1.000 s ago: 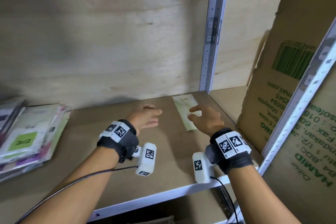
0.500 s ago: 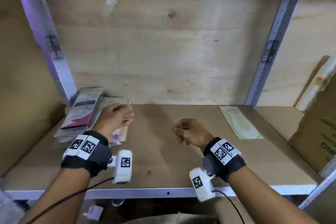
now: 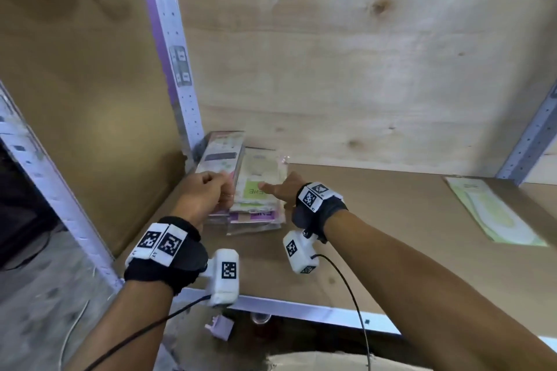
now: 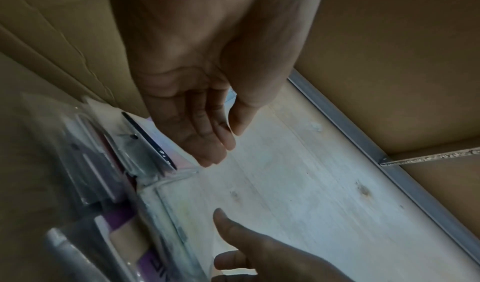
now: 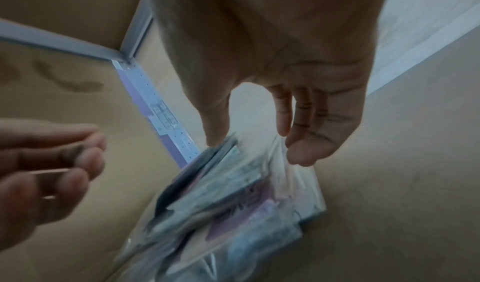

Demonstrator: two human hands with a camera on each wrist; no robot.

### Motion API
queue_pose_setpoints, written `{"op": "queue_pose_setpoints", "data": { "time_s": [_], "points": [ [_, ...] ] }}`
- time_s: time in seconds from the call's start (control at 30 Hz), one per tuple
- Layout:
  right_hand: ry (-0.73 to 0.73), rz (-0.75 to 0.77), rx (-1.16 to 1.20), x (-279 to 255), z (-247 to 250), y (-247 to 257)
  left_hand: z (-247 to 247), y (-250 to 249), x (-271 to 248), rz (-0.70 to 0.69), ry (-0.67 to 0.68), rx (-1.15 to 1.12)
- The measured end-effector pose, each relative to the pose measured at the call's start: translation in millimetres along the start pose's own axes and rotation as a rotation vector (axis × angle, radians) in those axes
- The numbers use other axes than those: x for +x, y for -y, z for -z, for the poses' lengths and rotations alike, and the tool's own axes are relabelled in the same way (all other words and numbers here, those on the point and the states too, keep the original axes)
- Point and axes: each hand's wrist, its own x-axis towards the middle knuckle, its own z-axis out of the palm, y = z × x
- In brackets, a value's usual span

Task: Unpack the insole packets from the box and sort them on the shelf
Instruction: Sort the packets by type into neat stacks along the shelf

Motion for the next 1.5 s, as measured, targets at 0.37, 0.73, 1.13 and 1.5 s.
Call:
{"op": "queue_pose_setpoints", "data": {
  "time_s": [0.37, 0.73, 1.13, 1.5],
  "points": [
    [0.102, 0.012, 0.409, -21.9, 17.2, -45.0, -15.1, -2.2, -7.9, -0.117, 0.006, 0.094],
    [0.026, 0.120, 0.955, -129.6, 123.9, -113.0, -112.6, -0.7, -35.2, -0.606, 0.268, 0.775],
    [-0.126, 0.203, 1.106, -169.0, 187.5, -189.5, -204.9, -9.7, -72.0, -0.683, 0.434, 0.272],
    [-0.023, 0.116, 0.323, -149.6, 169.0, -235.3, -227.3, 24.7, -74.8, -0.224, 0.562, 0.084]
  ]
}}
